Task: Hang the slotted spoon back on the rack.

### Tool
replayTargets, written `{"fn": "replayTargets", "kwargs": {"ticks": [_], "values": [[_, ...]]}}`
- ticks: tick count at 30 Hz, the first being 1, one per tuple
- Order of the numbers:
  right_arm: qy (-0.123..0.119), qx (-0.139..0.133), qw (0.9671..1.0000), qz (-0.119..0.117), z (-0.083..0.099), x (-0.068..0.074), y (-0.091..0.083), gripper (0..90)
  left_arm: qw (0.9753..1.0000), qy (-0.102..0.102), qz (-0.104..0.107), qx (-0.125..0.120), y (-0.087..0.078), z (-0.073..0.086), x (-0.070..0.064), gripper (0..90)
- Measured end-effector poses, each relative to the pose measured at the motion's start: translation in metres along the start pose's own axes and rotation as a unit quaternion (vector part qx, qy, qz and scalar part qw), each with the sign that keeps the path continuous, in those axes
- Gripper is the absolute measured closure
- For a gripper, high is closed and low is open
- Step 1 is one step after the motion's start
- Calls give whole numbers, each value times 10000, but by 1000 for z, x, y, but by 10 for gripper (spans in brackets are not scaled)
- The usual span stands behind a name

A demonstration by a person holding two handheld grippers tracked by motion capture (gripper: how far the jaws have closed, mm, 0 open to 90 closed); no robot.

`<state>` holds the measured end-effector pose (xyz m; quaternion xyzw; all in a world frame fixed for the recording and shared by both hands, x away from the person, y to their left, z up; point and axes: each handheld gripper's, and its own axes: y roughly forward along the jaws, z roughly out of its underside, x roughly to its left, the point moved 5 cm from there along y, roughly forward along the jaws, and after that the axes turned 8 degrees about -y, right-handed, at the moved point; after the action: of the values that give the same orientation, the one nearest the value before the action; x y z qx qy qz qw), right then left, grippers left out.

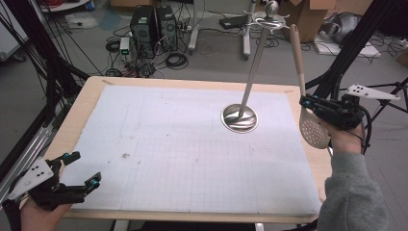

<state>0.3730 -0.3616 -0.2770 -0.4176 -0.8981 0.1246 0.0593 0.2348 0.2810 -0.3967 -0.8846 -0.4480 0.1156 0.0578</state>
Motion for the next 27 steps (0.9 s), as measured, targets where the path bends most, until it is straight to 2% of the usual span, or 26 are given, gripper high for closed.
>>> {"fn": "replayTargets", "kwargs": {"ticks": [11,27], "values": [[5,102,9997,-199,3,5,11,783,10000,-20,-7,-13,-1,0,1,21],[45,222,9995,-234,5,10,27,783,10000,-20,30,13,0,0,-1,21]]}}
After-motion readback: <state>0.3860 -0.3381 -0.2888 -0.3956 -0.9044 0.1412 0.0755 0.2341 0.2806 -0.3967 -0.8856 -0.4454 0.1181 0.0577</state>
